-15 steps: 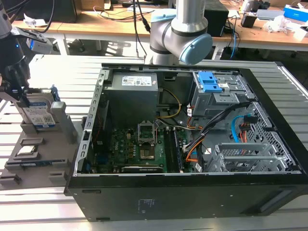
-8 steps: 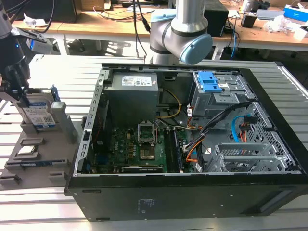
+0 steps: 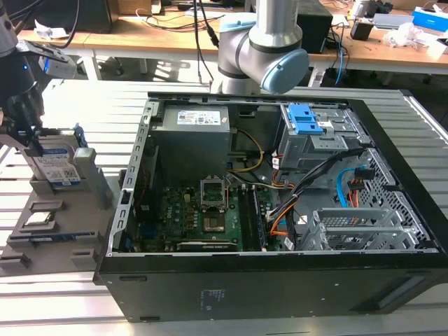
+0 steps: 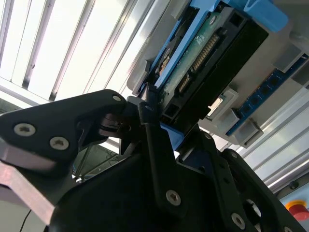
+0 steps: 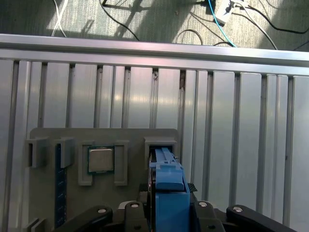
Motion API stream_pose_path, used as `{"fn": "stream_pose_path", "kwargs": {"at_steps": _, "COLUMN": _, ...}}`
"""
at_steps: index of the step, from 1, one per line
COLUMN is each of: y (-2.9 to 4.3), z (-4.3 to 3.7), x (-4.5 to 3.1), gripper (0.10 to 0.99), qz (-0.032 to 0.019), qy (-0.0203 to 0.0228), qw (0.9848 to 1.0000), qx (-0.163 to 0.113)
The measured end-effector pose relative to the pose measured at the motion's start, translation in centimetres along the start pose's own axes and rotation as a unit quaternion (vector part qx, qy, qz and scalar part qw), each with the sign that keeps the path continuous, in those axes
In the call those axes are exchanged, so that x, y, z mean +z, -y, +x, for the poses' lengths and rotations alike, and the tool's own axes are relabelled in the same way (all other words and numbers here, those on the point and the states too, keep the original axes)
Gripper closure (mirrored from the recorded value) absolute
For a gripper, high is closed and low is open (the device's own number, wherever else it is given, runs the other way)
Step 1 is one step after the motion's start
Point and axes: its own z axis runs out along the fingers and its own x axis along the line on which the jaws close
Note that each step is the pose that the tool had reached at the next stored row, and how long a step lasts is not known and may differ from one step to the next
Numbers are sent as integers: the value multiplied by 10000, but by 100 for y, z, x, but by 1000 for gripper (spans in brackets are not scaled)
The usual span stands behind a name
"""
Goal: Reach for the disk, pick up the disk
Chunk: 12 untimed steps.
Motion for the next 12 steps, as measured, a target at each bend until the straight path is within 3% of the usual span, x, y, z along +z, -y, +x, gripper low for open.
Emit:
{"fn": "stream_pose_path", "kwargs": {"at_steps": 5, "y": 0, "z": 0, "x": 2, "gripper": 718, "qz": 1, "qy": 0, "qw": 10000, "qx": 0}}
{"fn": "stream_pose_path", "kwargs": {"at_steps": 12, "y": -1, "z": 0, "x": -74, "gripper": 718, "qz": 1, "qy": 0, "qw": 10000, "qx": 0}}
